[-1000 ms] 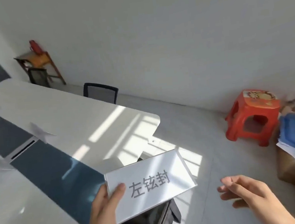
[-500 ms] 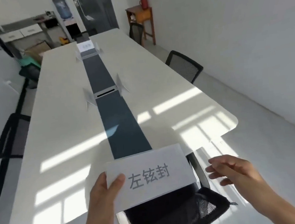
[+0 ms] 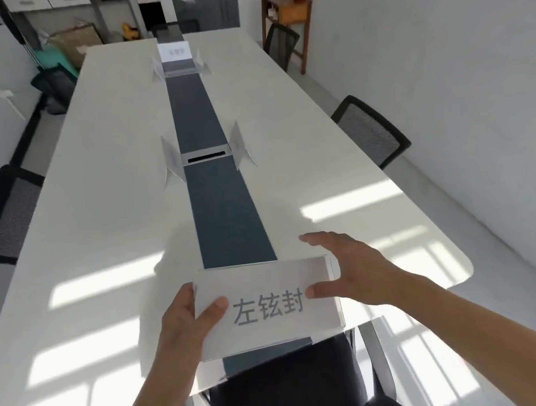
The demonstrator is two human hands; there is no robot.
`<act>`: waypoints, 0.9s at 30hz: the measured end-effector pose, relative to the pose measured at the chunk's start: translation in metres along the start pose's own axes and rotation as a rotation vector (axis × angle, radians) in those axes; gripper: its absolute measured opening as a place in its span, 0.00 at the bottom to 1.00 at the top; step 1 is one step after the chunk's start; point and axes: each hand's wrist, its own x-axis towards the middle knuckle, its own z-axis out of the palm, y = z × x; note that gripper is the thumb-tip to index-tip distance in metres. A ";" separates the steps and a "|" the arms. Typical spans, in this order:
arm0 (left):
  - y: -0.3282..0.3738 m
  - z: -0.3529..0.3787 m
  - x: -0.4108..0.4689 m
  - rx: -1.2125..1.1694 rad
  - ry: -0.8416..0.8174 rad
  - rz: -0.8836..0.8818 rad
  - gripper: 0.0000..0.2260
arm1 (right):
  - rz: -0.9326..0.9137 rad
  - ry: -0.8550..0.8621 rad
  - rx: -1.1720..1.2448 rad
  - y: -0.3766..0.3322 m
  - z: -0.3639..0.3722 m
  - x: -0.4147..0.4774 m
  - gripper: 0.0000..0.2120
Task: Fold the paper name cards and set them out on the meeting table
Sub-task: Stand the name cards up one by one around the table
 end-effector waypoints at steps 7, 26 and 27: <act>-0.028 -0.007 0.060 0.060 -0.038 0.007 0.11 | -0.016 -0.357 0.151 0.000 0.019 0.091 0.20; -0.228 -0.066 0.179 1.394 0.360 -0.144 0.30 | -0.057 0.100 -0.363 0.054 0.068 0.344 0.24; -0.228 -0.067 0.179 1.398 0.351 -0.149 0.30 | -0.062 0.103 -0.380 0.052 0.072 0.358 0.24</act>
